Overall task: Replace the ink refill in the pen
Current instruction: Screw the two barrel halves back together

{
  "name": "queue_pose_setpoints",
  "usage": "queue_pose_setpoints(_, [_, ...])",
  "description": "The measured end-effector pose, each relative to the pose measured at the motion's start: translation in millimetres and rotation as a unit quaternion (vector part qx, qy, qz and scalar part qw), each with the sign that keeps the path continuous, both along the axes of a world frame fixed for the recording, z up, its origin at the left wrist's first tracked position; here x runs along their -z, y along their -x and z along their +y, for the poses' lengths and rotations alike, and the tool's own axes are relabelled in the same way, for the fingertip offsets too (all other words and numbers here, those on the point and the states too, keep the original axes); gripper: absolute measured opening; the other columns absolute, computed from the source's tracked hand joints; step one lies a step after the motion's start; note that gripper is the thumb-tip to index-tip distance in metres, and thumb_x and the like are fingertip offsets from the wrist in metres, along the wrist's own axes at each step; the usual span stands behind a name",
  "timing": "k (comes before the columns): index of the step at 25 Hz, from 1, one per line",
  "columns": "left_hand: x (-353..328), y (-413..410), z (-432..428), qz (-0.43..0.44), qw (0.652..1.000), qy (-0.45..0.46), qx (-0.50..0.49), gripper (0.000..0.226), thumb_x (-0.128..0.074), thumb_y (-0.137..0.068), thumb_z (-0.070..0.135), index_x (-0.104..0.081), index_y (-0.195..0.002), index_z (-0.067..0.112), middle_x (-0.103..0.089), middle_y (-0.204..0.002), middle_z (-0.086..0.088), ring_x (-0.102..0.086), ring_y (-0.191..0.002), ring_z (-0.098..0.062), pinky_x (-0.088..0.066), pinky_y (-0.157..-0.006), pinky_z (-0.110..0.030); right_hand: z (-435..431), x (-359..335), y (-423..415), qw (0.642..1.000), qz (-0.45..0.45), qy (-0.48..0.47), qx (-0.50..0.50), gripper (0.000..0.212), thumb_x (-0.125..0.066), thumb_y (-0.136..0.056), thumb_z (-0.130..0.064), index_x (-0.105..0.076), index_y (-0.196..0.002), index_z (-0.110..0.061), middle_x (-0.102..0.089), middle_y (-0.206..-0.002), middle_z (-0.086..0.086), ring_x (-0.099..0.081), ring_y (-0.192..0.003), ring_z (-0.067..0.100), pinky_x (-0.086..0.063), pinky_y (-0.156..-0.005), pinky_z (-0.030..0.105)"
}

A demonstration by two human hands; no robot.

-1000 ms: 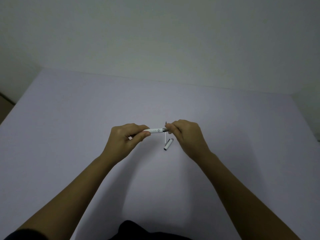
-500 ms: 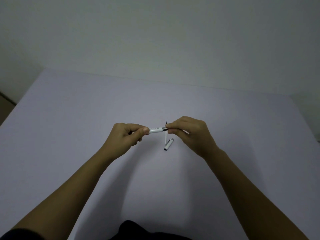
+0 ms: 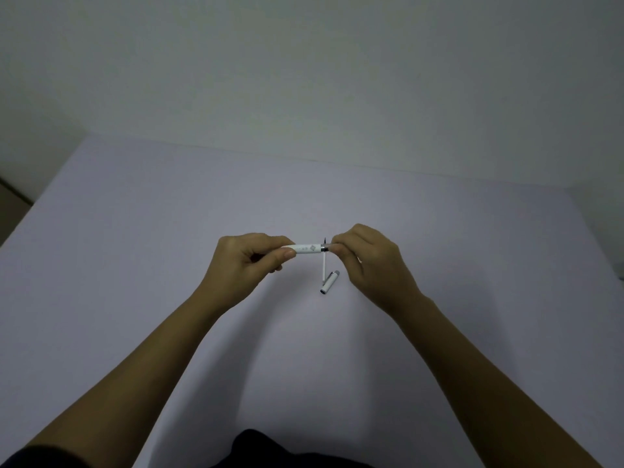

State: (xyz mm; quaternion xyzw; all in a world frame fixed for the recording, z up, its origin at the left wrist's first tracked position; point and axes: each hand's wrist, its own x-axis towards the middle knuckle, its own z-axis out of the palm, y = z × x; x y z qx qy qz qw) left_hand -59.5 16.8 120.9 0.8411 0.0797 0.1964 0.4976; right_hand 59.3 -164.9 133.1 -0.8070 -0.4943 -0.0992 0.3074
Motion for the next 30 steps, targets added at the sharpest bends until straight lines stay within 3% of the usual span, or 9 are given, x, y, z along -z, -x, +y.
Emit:
queue_pose_setpoints(5, [1.7, -1.7, 0.6, -0.029, 0.997, -0.064, 0.011, 0.017, -0.063, -0.083, 0.022, -0.073, -0.094, 0.015, -0.068, -0.065, -0.006, -0.06, -0.059, -0.016, -0.048, -0.057, -0.036, 2.1, -5.1, -3.1, 0.989, 0.119, 0.09, -0.007, 0.035, -0.038, -0.096, -0.021, -0.059, -0.072, -0.006, -0.051, -0.066, 0.006, -0.047, -0.063, 0.022, -0.034, -0.062, 0.028])
queue_pose_setpoints(7, [2.8, -2.1, -0.3, -0.019, 0.999, -0.049, 0.002, 0.015, -0.064, -0.084, 0.024, -0.074, -0.092, 0.017, -0.067, -0.064, -0.004, -0.061, -0.058, -0.012, -0.05, -0.058, -0.034, 0.7, -8.7, -6.9, 0.985, 0.152, 0.079, -0.019, 0.023, -0.047, -0.095, -0.022, -0.065, -0.089, -0.009, -0.054, -0.074, -0.001, -0.053, -0.071, 0.017, -0.039, -0.067, 0.026])
queue_pose_setpoints(9, [2.3, -2.9, -1.3, -0.007, 1.0, -0.003, -0.011, 0.014, -0.062, -0.084, 0.029, -0.073, -0.09, 0.023, -0.065, -0.062, 0.003, -0.062, -0.057, -0.009, -0.052, -0.057, -0.027, -1.4, -14.9, -5.2, 0.987, 0.139, 0.071, -0.031, 0.025, -0.059, -0.089, -0.025, -0.063, -0.109, -0.011, -0.06, -0.084, -0.002, -0.057, -0.079, 0.013, -0.045, -0.073, 0.022])
queue_pose_setpoints(13, [0.9, -3.0, -2.1, -0.017, 1.0, 0.01, -0.009, 0.014, -0.062, -0.084, 0.028, -0.073, -0.088, 0.022, -0.066, -0.064, 0.003, -0.061, -0.056, -0.008, -0.05, -0.056, -0.02, -1.6, -13.2, -2.8, 0.997, -0.029, 0.057, -0.037, 0.012, -0.062, -0.086, -0.015, -0.069, -0.088, -0.005, -0.068, -0.077, 0.009, -0.062, -0.067, 0.024, -0.045, -0.062, 0.025])
queue_pose_setpoints(20, [-0.4, -1.2, -2.8, -0.076, 0.99, -0.123, 0.004, 0.017, -0.062, -0.084, 0.017, -0.072, -0.095, 0.01, -0.066, -0.065, -0.002, -0.056, -0.061, -0.012, -0.042, -0.057, -0.019, -0.8, -15.3, -5.1, 0.987, 0.113, 0.103, -0.043, 0.024, -0.047, -0.092, -0.013, -0.068, -0.083, -0.005, -0.065, -0.075, 0.012, -0.056, -0.067, 0.026, -0.043, -0.063, 0.035])
queue_pose_setpoints(24, [-1.5, -2.5, -2.4, -0.082, 0.989, -0.121, -0.001, 0.017, -0.061, -0.084, 0.017, -0.072, -0.095, 0.01, -0.066, -0.066, -0.003, -0.056, -0.062, -0.013, -0.043, -0.058, -0.021, -2.2, -14.3, -6.4, 0.985, 0.133, 0.103, -0.033, 0.034, -0.039, -0.093, -0.025, -0.067, -0.087, -0.008, -0.061, -0.076, 0.004, -0.052, -0.069, 0.018, -0.039, -0.065, 0.029])
queue_pose_setpoints(27, [-1.0, -2.6, -1.1, -0.069, 0.993, -0.099, -0.007, 0.018, -0.06, -0.085, 0.019, -0.072, -0.095, 0.011, -0.065, -0.063, -0.001, -0.059, -0.061, -0.01, -0.047, -0.057, -0.027, -6.1, -15.6, -7.2, 0.984, 0.146, 0.096, -0.045, 0.036, -0.054, -0.089, -0.034, -0.056, -0.119, -0.015, -0.058, -0.092, -0.005, -0.051, -0.084, 0.006, -0.043, -0.077, 0.021])
queue_pose_setpoints(30, [0.0, -2.7, -0.8, -0.06, 0.995, -0.08, -0.003, 0.017, -0.06, -0.085, 0.019, -0.073, -0.094, 0.012, -0.065, -0.063, -0.002, -0.06, -0.06, -0.01, -0.05, -0.058, -0.031, -8.5, -15.0, -8.1, 0.99, 0.116, 0.06, -0.053, 0.024, -0.062, -0.087, -0.022, -0.058, -0.109, -0.015, -0.063, -0.089, -0.003, -0.057, -0.081, 0.009, -0.052, -0.078, 0.028])
